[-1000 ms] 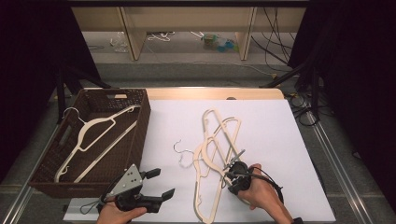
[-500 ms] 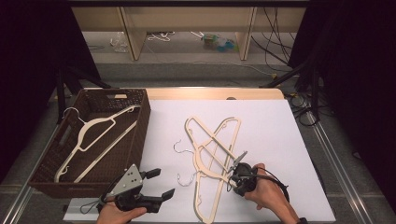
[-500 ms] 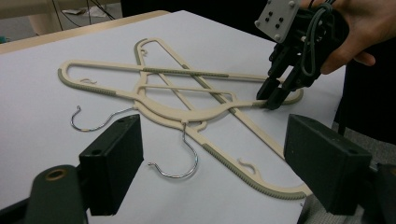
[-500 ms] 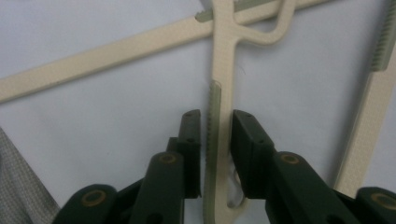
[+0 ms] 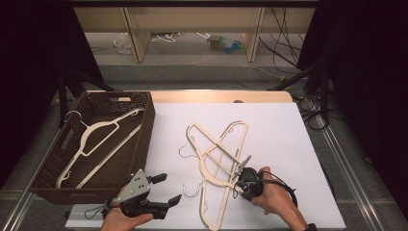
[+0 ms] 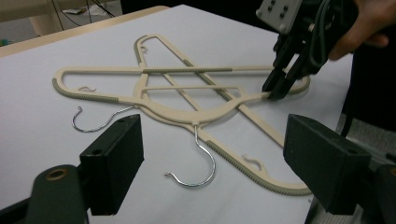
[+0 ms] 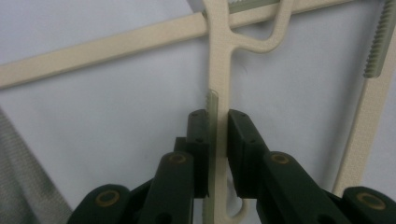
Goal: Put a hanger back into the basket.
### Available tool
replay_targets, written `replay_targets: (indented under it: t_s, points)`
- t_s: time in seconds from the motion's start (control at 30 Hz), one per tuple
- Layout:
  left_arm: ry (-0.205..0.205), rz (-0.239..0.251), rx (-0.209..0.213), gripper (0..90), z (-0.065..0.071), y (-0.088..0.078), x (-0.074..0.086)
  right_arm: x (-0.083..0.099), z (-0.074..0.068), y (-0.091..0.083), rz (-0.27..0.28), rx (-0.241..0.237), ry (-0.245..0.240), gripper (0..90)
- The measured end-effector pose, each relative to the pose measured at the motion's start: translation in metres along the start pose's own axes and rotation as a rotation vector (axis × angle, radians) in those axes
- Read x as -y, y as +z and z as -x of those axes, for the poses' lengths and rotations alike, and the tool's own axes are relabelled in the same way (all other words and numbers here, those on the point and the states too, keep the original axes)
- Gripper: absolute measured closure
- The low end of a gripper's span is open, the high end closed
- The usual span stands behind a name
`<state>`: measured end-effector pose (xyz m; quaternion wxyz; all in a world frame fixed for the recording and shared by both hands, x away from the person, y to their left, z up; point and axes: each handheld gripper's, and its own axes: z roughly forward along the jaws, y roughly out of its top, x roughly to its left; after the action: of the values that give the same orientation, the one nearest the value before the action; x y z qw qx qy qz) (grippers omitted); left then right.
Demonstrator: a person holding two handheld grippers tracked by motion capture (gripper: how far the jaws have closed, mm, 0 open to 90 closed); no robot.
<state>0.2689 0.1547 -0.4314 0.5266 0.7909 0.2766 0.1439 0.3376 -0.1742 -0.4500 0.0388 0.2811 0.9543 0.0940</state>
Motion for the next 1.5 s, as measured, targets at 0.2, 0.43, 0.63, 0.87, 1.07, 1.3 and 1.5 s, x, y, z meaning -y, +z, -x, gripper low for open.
replay_targets:
  t_s: [0.2,0.43,0.63,0.87,1.07,1.3,1.5]
  points:
    - [0.080,-0.065,0.005,23.0,-0.003,0.020,-0.001,0.006,0.002,-0.016,-0.008,-0.009,-0.037,80.2]
    - [0.130,-0.132,0.005,25.5,-0.007,0.048,0.001,0.013,-0.005,-0.035,-0.016,-0.029,-0.091,80.0]
    - [0.258,-0.176,0.018,28.2,-0.010,0.069,0.002,0.017,-0.014,-0.051,-0.017,-0.034,-0.138,79.9]
    - [0.409,-0.254,0.000,30.0,-0.010,0.088,0.006,0.021,-0.017,-0.057,-0.002,-0.034,-0.153,79.9]
    - [0.434,-0.256,0.026,31.4,-0.011,0.097,0.006,0.023,-0.017,-0.059,-0.003,-0.041,-0.164,79.9]
    - [0.498,-0.250,0.053,33.0,-0.009,0.105,0.008,0.023,-0.018,-0.060,-0.002,-0.044,-0.173,79.9]
    - [0.572,-0.277,0.052,34.9,-0.006,0.110,0.009,0.024,-0.018,-0.063,0.005,-0.046,-0.180,79.9]
